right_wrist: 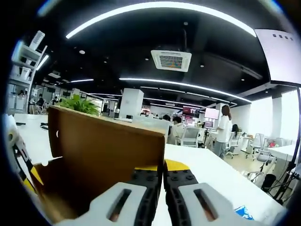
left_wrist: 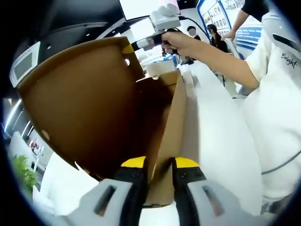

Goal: Operate the shoe box by opening the lid, removing the specified soft item, and placing it in the target area until the item is outside and the box remains undamaged.

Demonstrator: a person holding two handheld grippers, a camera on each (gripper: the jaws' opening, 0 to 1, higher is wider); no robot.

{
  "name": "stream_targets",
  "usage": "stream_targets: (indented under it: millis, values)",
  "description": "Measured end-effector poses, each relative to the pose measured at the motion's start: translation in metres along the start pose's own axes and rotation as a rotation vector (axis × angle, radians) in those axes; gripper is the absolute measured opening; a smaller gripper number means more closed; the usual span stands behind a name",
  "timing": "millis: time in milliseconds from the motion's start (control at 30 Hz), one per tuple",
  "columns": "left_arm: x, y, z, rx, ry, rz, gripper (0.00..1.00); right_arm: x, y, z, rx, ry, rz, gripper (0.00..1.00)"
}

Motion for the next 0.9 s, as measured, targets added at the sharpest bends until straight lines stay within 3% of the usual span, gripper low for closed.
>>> stream_targets:
  millis: [133,467,667,900]
  values:
    - [0.002,-0.004,-0.003,-0.054,0.045,-0.013,0.21,-0.003,-0.001,0.004,-0.011,0.014,-0.006,0.0]
    - [0.005,-0.013,0.0,-0.039,0.051,-0.046,0.23,-0.017,-0.003,0.007,-0.017,0.006,-0.006,0.0]
    - [0.008,-0.016,-0.001,0.001,0.064,-0.083,0.23,-0.027,-0.008,0.02,-0.029,-0.012,-0.022,0.0]
    - [0.009,-0.02,-0.003,-0.014,0.075,-0.136,0.25,-0.028,-0.013,0.029,-0.024,-0.034,-0.025,0.0]
Point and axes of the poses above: the point that each gripper's makers call its tool centre point, and the gripper's own axes: x roughly forward along the fingers, y roughly to its right, z roughly out of its underside, the point moved 2 cm from there along -x, roughly backward along the fingers, and after that the axes turned 9 degrees about y, right-handed, at the moved point
